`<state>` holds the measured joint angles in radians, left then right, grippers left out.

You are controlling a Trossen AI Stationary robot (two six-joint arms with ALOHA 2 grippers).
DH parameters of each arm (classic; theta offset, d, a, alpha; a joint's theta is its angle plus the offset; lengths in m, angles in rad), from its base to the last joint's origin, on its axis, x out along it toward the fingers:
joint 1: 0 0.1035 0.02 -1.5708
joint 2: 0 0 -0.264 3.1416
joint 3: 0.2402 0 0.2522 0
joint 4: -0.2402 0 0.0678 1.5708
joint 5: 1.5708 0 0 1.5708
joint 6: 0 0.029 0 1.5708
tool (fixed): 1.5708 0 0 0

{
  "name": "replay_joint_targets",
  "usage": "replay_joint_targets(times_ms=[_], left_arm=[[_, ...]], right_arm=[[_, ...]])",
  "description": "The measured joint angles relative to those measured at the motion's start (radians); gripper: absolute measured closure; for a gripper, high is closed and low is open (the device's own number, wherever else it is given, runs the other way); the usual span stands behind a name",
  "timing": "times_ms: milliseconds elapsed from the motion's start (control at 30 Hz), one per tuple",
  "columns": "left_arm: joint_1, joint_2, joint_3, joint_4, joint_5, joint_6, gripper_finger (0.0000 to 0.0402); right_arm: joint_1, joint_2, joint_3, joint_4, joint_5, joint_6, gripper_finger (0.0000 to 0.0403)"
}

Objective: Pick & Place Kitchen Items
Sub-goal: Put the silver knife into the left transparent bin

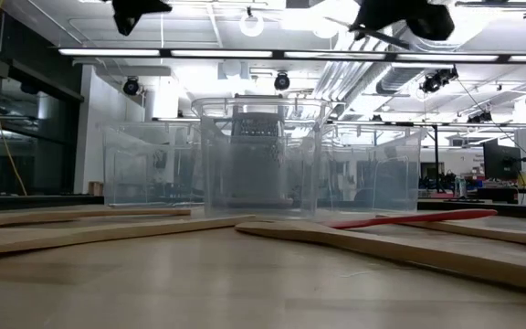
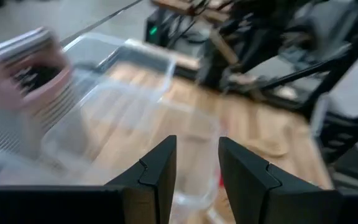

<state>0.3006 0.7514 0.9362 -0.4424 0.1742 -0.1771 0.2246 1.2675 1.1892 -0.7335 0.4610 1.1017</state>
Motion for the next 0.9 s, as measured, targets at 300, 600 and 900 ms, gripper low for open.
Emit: replay_joint_targets(times_ms=[300,600,900], left_arm=[[0.000,0.077,0.000,0.142,0.115,-0.015,0.0259],[0.000,0.166,0.000,0.352,0.255,-0.167,0.0160],[-0.058,0.277,0.000,0.573,0.243,-0.221,0.0154]], right_arm=[[-0.111,0.000,0.000,0.279,0.028,-0.322,0.0369],[-0.199,0.014,-0.001,0.566,-0.009,-0.615,0.0369],[-0.266,0.016,-0.001,0.735,-0.123,-0.743,0.0369]])
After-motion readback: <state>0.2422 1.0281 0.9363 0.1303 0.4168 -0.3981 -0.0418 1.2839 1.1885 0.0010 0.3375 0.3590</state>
